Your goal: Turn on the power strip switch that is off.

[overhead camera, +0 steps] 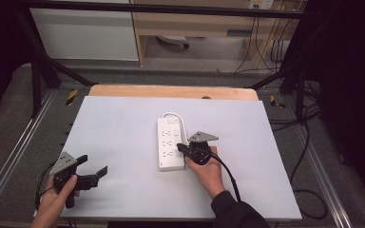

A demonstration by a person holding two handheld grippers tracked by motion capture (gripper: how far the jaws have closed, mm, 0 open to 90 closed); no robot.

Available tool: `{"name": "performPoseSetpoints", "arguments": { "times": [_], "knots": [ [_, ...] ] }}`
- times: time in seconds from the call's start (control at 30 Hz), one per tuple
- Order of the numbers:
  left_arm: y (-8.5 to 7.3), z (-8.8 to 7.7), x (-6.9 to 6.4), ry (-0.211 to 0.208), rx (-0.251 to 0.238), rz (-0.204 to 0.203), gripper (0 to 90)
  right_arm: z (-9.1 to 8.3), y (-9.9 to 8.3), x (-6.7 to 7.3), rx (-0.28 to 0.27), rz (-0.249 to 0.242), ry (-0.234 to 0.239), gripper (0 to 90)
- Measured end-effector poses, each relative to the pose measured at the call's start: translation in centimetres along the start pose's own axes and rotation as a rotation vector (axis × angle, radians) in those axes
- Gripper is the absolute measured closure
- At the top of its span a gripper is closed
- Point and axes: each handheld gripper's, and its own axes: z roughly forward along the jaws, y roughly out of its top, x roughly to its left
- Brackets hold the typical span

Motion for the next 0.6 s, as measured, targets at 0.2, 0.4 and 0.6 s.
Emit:
{"name": "performPoseSetpoints", "arguments": {
  "times": [0.2,0.4,0.6],
  "knots": [
    [0.0,-0.02,0.0,-0.001,0.001,0.001,5.9,-0.2,0.15,-0.02,-0.009,0.01,-0.004,83.2],
    [-0.01,0.0,0.0,-0.001,0.001,0.0,5.9,-0.41,0.31,-0.08,-0.014,0.012,-0.012,76.5],
    [-0.01,0.0,0.0,-0.001,0.002,0.001,5.9,-0.58,0.39,-0.1,-0.008,0.021,-0.012,67.1]
  ]
}}
